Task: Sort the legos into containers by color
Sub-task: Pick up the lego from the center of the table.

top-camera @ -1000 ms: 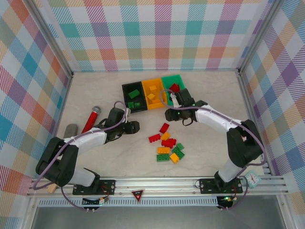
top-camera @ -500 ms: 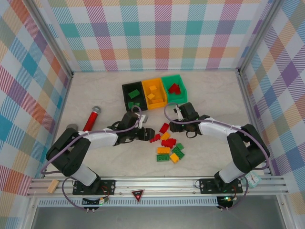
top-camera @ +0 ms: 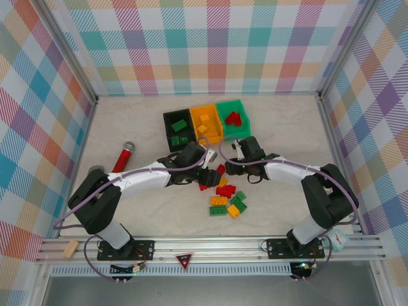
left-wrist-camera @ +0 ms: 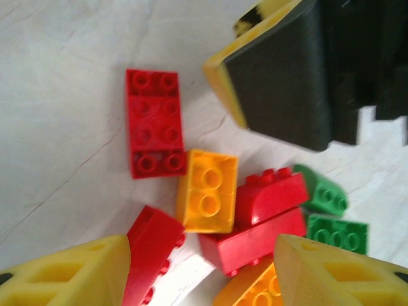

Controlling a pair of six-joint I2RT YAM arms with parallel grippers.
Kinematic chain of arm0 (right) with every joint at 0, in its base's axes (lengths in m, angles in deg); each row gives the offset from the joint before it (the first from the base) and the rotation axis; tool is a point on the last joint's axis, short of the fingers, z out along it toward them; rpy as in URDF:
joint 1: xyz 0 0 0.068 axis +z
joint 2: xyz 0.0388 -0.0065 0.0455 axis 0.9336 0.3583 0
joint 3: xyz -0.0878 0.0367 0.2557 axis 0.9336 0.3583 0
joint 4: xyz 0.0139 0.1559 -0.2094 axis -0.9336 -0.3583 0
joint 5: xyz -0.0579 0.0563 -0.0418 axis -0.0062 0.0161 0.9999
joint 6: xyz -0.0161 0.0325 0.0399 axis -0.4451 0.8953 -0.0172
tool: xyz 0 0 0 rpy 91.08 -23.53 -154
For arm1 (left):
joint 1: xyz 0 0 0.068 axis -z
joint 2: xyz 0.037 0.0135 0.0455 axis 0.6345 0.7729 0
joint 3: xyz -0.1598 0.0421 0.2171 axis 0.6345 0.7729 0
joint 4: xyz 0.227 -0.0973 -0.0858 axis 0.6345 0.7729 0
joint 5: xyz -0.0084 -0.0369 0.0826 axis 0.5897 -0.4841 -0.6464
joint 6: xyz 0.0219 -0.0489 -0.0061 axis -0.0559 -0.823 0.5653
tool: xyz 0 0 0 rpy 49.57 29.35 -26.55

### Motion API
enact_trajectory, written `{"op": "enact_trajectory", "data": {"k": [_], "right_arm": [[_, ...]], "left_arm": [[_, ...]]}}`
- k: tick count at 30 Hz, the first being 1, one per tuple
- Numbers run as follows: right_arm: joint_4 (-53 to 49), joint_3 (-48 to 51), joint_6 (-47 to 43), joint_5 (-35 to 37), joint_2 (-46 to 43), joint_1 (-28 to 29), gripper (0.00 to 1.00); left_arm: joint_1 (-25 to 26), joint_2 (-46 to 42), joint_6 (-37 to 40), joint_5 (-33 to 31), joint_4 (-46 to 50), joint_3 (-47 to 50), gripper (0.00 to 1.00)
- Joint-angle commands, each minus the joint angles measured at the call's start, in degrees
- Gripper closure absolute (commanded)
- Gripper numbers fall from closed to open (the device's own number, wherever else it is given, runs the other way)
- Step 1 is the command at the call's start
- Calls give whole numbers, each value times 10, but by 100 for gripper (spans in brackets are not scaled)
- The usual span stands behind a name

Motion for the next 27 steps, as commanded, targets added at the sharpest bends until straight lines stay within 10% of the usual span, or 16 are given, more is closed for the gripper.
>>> {"op": "enact_trajectory", "data": {"k": [1,21,27], "right_arm": [[-5,-21,14,5,11,3,46],[-12,-30,19,-2,23,3,46],[-12,-29,19,-1,19,3,46]], "left_arm": [[2,6,39,-46,95,-8,38],[50,97,78,-120,169,-84,40],[51,106,78,-113,168,-89,65]]}}
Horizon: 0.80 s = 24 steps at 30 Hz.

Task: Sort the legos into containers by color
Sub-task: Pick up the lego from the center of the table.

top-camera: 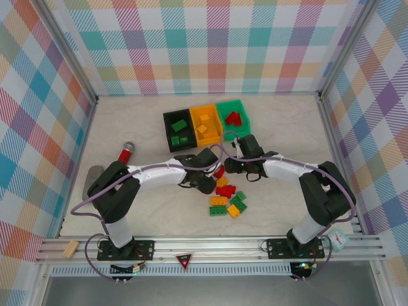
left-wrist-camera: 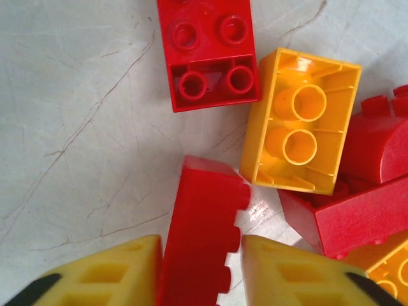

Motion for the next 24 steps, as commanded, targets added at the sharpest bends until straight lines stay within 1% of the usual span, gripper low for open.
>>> {"op": "enact_trajectory", "data": {"k": [1,3,5,6,12,16,19,21,24], "right_arm": [[-2,-8,-1,-2,3,3,46],[-2,-8,-1,-2,3,3,46],[-2,-8,0,-2,3,3,46],[-1,-8,1,-1,2,3,46],[1,-5,7,-1,-2,2,46],[0,1,14,8,-10,-5,46],[2,11,24,18,-24,-16,46],[10,25,36,21,-42,-30,46],[29,55,56,10,-72,-60,46]], "left_arm": [[4,6,3,-6,15,-6,65],[4,-1,-3,-9,12,-1,66],[5,-11,-6,-13,3,6,75],[5,-17,-10,-17,-2,11,77],[4,-48,-32,-30,-24,15,78],[3,-75,-53,-68,-39,23,78],[0,-103,-70,-101,-50,34,80],[-5,-126,-88,-120,-64,44,84],[-20,-160,-113,-107,-94,62,91]]}}
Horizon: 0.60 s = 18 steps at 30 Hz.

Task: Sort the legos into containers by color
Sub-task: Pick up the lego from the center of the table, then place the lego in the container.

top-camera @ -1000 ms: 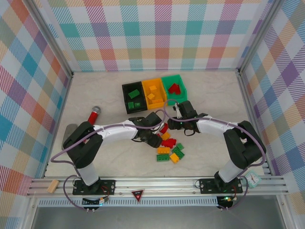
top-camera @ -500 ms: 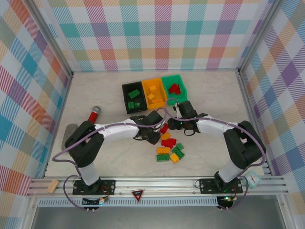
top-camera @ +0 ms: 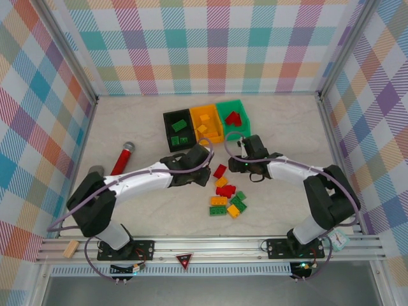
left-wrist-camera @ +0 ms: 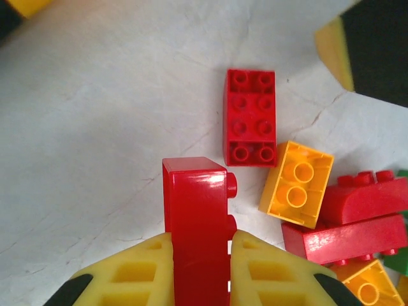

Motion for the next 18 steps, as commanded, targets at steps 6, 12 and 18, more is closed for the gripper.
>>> {"op": "enact_trajectory", "data": {"k": [6,12,18], "right_arm": [[55,63,63,-39,-69,-73,46],[61,64,67,-54,-67,-78,45],[72,81,61,-46,-98,-78,45]], "left_arm": [[-47,-52,-74,49,-102,20,100],[-58,16,-86,82,-111,-63,100],[-65,168,-87,120,-54,-248,100]]}}
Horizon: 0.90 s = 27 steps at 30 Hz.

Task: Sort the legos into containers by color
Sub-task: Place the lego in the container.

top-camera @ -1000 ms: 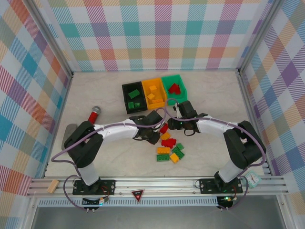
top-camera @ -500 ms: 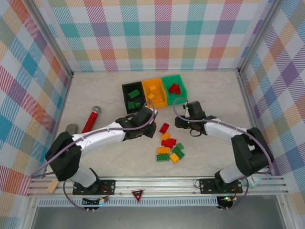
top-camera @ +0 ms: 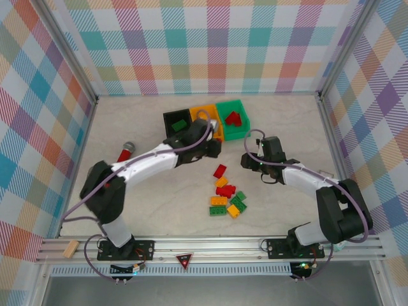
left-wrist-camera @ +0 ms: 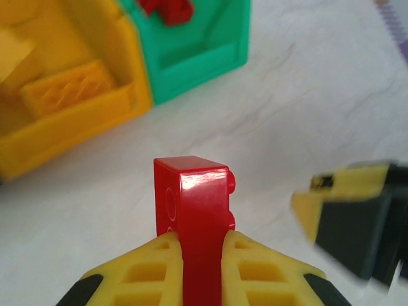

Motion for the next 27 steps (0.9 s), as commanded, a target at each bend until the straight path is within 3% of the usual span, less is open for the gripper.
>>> {"op": "enact_trajectory", "data": {"k": [1,15,20,27], "right_arm": [[20,10,5,-3,-26,-1,45],[34,20,10,-9,-36,-1,45],[33,18,8,-11,-36,-1,45],[34,18,9,-13,-36,-1,44]], "left_arm": [[-9,66,-8,31,21,-83,100],[-46,290,-24,-13,33,-384,100],[-51,330,-27,-12,74,-465,59],[-50,246,-38,-2,-21,-315,57]]}}
